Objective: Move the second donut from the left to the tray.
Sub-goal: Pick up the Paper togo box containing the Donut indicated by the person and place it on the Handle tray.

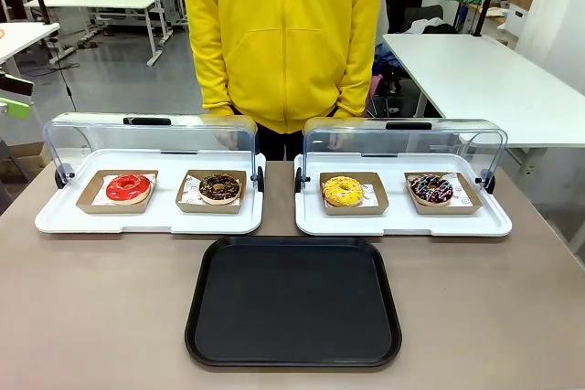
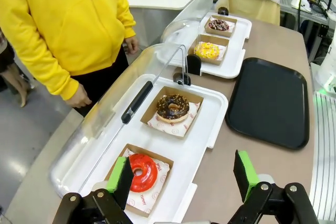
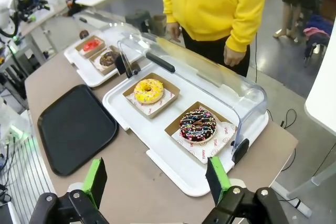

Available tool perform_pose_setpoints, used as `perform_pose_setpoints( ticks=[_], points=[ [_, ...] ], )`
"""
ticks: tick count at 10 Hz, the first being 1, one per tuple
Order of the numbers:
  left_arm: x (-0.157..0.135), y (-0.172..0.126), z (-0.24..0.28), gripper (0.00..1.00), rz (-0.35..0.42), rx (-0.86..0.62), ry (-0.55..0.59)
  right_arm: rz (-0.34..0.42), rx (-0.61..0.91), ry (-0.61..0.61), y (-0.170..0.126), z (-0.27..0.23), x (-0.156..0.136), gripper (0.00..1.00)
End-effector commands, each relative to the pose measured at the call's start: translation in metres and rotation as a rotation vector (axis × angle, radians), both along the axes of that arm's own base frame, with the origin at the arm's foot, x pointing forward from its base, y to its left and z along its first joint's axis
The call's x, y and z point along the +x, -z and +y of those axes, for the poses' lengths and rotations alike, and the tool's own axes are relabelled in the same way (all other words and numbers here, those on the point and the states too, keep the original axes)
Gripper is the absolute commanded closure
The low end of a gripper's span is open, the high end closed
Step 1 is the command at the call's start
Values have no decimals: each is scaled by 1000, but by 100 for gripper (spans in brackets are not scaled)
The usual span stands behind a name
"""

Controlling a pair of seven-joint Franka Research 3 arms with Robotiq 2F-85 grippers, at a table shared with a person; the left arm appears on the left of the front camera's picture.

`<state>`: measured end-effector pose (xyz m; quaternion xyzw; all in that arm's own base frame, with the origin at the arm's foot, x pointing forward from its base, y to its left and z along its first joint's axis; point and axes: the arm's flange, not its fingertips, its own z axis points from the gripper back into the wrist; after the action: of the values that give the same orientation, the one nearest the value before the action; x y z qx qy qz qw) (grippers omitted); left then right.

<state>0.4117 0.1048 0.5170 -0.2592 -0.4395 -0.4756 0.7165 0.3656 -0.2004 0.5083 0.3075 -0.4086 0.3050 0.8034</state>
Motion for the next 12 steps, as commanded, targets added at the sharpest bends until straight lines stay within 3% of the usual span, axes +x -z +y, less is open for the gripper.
perform_pose_setpoints(
  ticks=[1, 12],
  points=[
    [2, -2, -1, 0, -7, -22, 5, -36, 10, -14, 0, -2, 3, 0],
    [2, -2, -1, 0, -7, -22, 5, -36, 10, -14, 0, -2, 3, 0]
  ],
)
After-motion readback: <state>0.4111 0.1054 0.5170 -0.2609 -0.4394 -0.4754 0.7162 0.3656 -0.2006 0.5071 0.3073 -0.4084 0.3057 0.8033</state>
